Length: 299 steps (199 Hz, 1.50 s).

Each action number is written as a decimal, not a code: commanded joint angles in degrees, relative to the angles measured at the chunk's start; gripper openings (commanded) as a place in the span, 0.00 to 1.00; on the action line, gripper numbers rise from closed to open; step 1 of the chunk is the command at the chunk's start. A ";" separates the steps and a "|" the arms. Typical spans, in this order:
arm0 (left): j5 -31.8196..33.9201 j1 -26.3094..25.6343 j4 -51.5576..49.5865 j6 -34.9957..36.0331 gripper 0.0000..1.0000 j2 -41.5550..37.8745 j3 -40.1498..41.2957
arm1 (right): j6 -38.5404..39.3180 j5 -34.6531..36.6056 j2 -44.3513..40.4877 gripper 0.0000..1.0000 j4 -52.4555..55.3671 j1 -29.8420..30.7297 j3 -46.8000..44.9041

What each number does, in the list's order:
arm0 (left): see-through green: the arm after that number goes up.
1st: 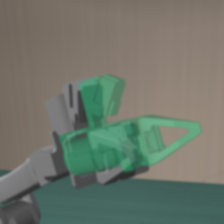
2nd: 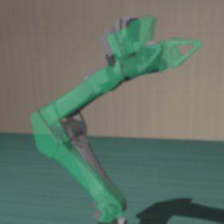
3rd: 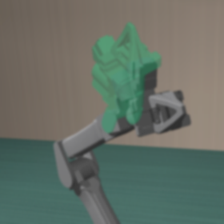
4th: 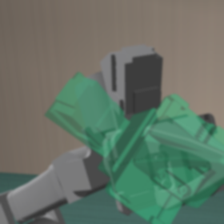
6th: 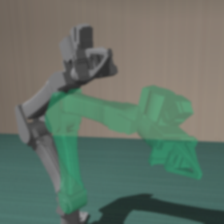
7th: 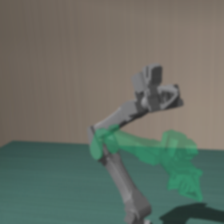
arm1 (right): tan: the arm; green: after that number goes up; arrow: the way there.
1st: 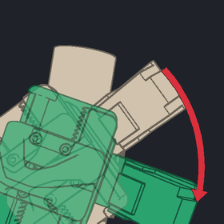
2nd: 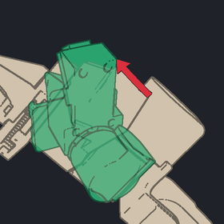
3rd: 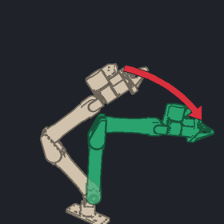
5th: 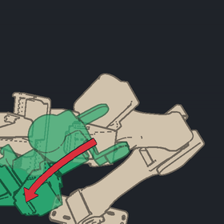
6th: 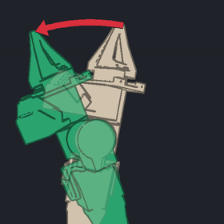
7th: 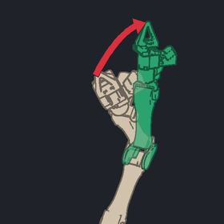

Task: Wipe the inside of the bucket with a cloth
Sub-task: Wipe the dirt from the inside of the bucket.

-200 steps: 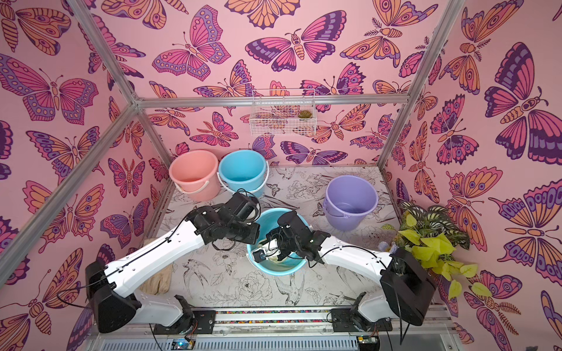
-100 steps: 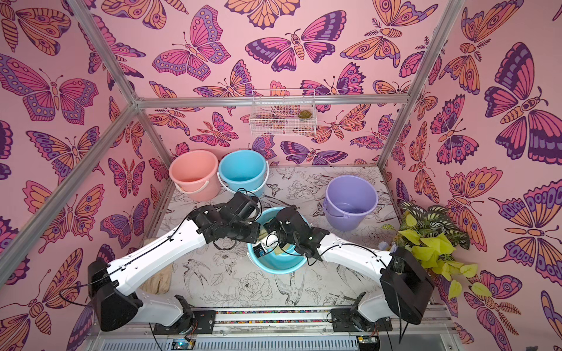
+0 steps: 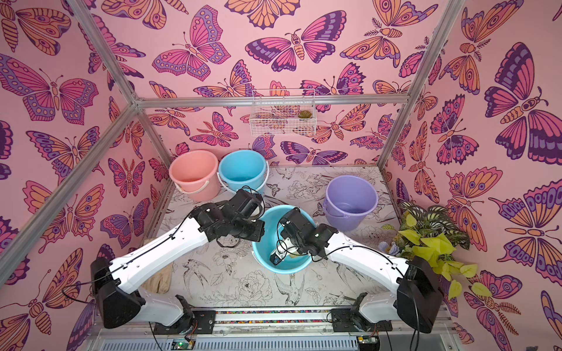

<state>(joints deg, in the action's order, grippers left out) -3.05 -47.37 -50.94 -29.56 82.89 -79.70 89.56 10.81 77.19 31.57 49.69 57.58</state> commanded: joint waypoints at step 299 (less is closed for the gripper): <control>-1.83 0.01 1.54 -0.14 0.00 -0.11 -2.21 | -2.94 -1.99 4.61 0.00 -34.94 0.19 -8.36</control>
<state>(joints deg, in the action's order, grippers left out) 2.63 -46.00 -53.54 -27.46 85.41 -81.52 78.17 -2.74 82.56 -14.15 49.98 48.38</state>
